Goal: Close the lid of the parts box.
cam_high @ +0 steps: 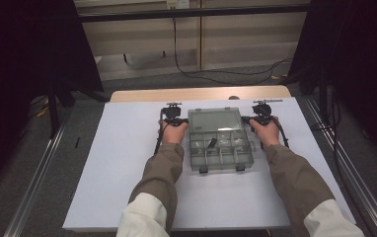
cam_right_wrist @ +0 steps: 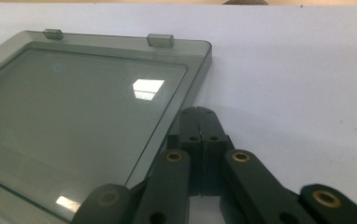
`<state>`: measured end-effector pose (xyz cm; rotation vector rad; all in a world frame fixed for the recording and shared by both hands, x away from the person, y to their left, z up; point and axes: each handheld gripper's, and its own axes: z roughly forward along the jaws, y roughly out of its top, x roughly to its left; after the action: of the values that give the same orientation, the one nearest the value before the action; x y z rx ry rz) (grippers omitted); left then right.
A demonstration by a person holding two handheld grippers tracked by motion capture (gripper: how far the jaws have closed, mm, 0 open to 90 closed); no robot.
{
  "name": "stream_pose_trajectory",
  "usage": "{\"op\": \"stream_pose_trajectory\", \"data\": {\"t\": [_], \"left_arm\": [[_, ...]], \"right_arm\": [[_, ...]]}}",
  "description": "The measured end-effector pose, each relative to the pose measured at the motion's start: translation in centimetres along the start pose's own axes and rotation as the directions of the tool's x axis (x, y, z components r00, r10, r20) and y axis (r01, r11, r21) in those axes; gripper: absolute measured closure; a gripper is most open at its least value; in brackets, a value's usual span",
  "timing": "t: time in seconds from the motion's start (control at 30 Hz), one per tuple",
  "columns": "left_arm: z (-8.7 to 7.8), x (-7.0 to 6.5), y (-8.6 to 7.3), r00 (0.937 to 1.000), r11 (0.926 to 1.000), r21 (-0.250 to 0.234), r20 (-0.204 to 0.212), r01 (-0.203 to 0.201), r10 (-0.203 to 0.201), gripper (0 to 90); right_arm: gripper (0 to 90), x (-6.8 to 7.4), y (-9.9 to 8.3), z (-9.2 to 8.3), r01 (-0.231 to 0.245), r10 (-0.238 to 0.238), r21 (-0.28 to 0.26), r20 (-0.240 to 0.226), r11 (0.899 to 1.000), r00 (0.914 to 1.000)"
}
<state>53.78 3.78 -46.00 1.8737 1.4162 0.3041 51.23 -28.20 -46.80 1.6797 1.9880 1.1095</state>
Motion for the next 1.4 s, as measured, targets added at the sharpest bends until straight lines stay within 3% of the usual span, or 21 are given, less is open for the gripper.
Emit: {"op": "stream_pose_trajectory", "data": {"t": [0.07, 0.13, 0.5, 0.67, 0.83, 1.0, 1.17, 1.4], "left_arm": [[0.1, -0.1, 0.1, 0.9999, 0.9999, 0.001, -0.009, -0.013, 0.013, 89.8], [0.1, -0.1, 0.2, 0.9998, 0.9999, 0.010, -0.013, -0.014, 0.014, 89.8], [0.2, 0.1, 0.3, 0.9997, 0.9996, 0.012, 0.005, 0.025, -0.026, 90.0], [0.0, 0.5, 0.5, 0.9962, 0.9970, -0.001, 0.040, 0.077, -0.077, 90.0], [-0.7, 0.6, 1.1, 0.9948, 0.9957, -0.027, 0.054, 0.088, -0.087, 90.0], [-1.7, 0.5, 1.7, 0.9940, 0.9958, -0.040, 0.076, 0.082, -0.079, 90.0], [-2.7, 0.2, 2.1, 0.9933, 0.9951, -0.062, 0.091, 0.077, -0.071, 90.0], [-4.5, -0.2, 2.4, 0.9931, 0.9970, -0.070, 0.115, 0.034, -0.026, 90.0]], "right_arm": [[90.0, 0.2, 0.0, 0.1, 0.045, -0.045, -0.005, 0.026, 0.999, 0.9987], [90.0, 0.2, 0.1, 0.2, 0.052, -0.052, -0.009, 0.033, 0.999, 0.9981], [90.0, 0.3, 0.0, 0.2, -0.007, 0.008, -0.021, 0.029, 1.000, 0.9995], [90.0, 0.1, 0.2, -0.2, -0.045, 0.044, -0.039, -0.003, 0.998, 0.9990], [90.0, 0.2, 0.7, -0.9, -0.051, 0.049, -0.081, -0.027, 0.995, 0.9984], [90.0, 0.2, 1.2, -1.8, -0.065, 0.057, -0.108, -0.069, 0.992, 0.9960], [90.0, 0.4, 1.6, -2.8, -0.043, 0.033, -0.130, -0.082, 0.991, 0.9961], [90.0, 0.7, 2.0, -4.3, -0.011, -0.004, -0.148, -0.101, 0.989, 0.9949]]}}
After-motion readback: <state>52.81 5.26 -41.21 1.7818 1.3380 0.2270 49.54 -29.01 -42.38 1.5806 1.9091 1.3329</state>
